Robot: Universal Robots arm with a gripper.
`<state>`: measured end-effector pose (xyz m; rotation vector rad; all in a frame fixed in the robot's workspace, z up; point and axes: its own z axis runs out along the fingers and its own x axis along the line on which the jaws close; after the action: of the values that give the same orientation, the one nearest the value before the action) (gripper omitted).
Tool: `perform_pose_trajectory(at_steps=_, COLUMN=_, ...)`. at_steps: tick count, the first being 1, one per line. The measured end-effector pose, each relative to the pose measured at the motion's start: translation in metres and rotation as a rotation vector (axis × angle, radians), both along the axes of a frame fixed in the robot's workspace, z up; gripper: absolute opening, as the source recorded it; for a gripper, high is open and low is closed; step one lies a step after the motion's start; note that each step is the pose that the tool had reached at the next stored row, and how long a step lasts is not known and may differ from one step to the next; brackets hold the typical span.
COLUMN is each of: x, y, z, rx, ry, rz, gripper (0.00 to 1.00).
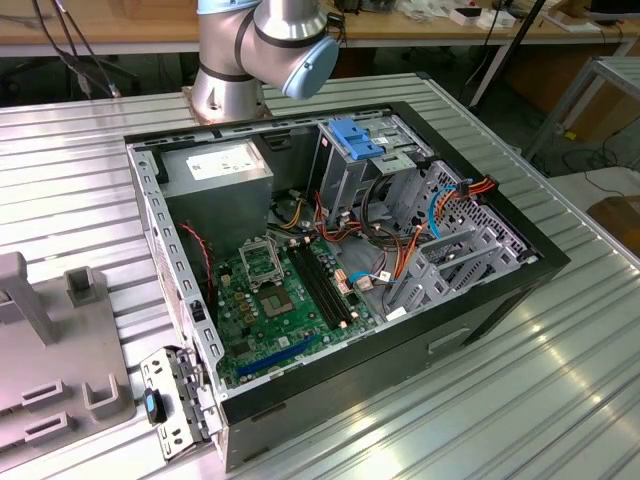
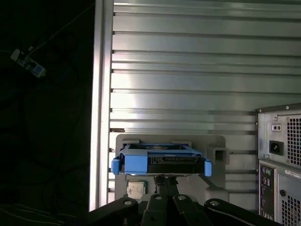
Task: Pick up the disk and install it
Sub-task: 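Pick up the disk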
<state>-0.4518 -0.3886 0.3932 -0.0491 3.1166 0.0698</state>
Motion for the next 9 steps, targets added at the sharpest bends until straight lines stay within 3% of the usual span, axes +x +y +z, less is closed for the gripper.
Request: perform_pose_trajectory(at_steps=9, x=0.0000, y=0.0000, z=0.0000, rx=0.0000, ry=0.0000, rz=0.123, gripper=0.11)
